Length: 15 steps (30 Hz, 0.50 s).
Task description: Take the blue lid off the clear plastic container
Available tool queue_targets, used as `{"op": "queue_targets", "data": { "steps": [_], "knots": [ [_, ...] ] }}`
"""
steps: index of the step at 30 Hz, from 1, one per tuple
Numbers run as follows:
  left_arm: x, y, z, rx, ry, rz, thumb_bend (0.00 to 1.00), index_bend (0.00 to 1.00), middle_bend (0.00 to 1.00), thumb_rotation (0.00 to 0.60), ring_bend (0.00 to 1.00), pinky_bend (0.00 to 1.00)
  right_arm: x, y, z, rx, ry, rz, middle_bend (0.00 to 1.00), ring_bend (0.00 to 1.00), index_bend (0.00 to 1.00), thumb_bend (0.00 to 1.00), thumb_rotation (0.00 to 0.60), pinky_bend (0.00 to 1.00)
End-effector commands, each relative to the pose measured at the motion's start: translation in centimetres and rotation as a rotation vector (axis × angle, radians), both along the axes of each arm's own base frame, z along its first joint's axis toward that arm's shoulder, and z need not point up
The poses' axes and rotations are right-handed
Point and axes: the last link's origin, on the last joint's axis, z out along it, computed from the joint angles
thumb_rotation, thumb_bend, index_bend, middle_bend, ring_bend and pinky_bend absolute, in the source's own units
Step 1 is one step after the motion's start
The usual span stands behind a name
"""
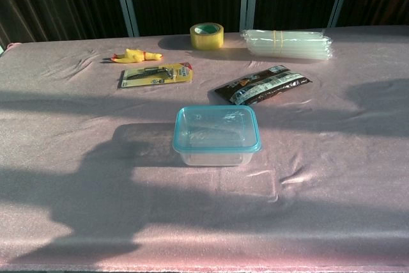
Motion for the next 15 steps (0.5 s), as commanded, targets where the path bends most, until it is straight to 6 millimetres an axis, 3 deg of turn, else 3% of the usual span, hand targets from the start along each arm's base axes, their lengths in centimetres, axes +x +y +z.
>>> {"op": "queue_targets", "data": {
  "steps": [1,7,10,15],
  "knots": [
    [0.2,-0.1,-0.2,-0.01,-0.008,-0.016,0.36,0.0,0.0,0.6,0.0,0.04,0.0,0.0,0.0,0.002,-0.001,0.001,0.0,0.0,0.0,0.18,0.6,0.0],
    [1.8,0.6,-2.1,-0.127,-0.089,-0.128,0.32,0.0,0.0,0.6,0.0,0.02,-0.1,0.1,0.1,-0.004,0.003,-0.004,0.0,0.0,0.0,0.18,0.6,0.0],
    [4.2,2.2,-4.2,-0.271,-0.165,-0.23,0.3,0.0,0.0,0.6,0.0,0.0,-0.1,-0.3,-0.1,0.004,0.01,-0.012,0.0,0.0,0.0,0.18,0.6,0.0],
    [8.4,4.9,-7.0,-0.349,-0.218,-0.332,0.27,0.0,0.0,0.6,0.0,0.0,0.1,-0.8,-0.5,0.023,0.026,-0.011,0.0,0.0,0.0,0.18,0.6,0.0]
  ]
}}
